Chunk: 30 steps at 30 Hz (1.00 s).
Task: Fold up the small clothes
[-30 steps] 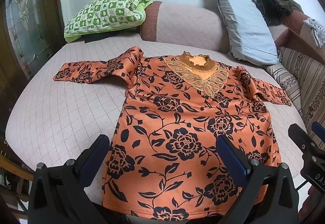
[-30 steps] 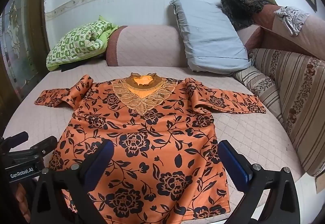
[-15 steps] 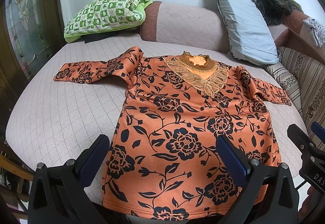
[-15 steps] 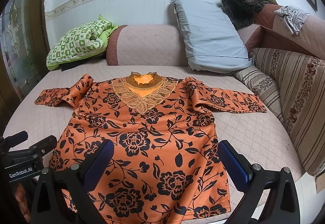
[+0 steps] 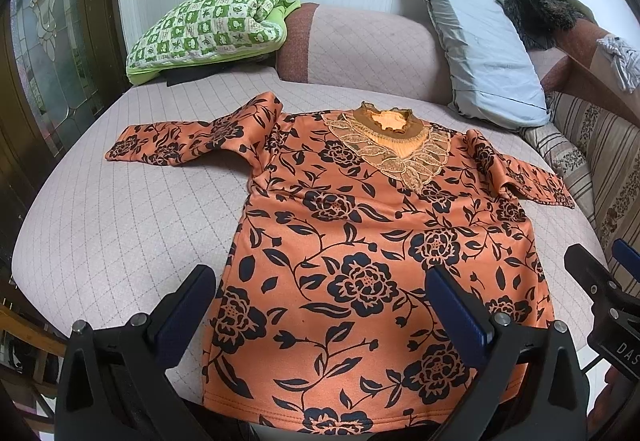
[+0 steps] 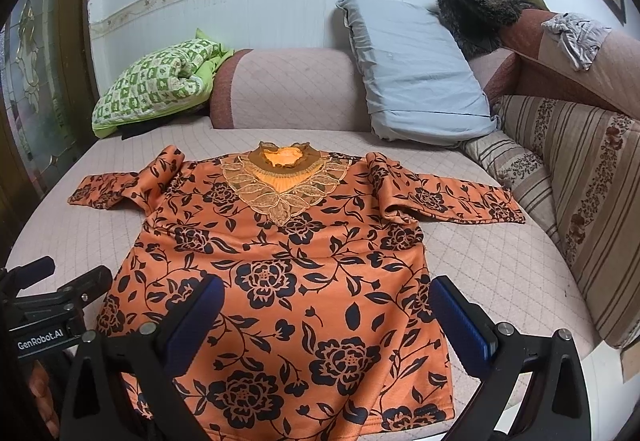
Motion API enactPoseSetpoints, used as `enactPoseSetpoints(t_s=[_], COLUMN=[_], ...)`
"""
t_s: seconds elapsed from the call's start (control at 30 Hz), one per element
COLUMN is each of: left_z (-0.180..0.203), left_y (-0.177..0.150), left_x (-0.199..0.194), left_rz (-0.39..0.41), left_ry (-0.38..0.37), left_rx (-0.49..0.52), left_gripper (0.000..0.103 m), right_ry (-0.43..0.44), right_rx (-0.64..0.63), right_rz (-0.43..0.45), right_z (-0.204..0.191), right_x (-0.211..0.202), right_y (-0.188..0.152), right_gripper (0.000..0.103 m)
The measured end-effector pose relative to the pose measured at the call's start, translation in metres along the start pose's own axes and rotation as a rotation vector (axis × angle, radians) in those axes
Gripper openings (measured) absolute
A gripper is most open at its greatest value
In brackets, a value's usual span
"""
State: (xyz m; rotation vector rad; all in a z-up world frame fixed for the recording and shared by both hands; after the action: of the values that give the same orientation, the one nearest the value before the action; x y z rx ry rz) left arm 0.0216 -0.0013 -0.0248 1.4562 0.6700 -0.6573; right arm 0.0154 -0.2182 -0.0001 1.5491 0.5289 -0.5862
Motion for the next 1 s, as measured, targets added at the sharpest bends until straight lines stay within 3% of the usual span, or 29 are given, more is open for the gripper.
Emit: enactPoseSetpoints(t_s=[0.6,0.83,0.9,1.0], left_z=[-0.001,-0.003,-0.012,-0.046], left_y=[-0.002,-0.005,-0.01,-0.032], left_x=[0.0,0.0,0.005,0.026], left_rz=[0.001,-0.004,-0.033,-0.129], left_ry=[0.003,-0.005,-0.049,-0.11], left_rx=[0.001,-0.002,-0.028,-0.123], left_gripper=[0.103,0.103,0.103,0.103], right_ry=[0.006,0.002,0.015,0.111], right_rx=[0.0,0.002,0.0,0.051], right_rz=[0.028,-0.008,0.0,-0.051], right_z=[-0.001,0.002,0.004,0.022], right_x=[-0.001,0.002,0.001,0.013], right_y=[0.001,-0.002,-0.002,-0.008], right_gripper=[0.103,0.103,0.103,0.103])
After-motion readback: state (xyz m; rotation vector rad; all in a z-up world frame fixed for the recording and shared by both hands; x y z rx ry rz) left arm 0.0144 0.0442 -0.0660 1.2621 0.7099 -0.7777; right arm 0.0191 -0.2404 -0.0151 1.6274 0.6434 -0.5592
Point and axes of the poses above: each gripper's, at about its wrist camera, not at the fingertips, and x roughly the way its jaws point, z to its right, y to its top, the point moved 4 cm from there along x, roughly the way its jaws point, and after that the axes turned 5 degrees about x, right-handed, at the moved point
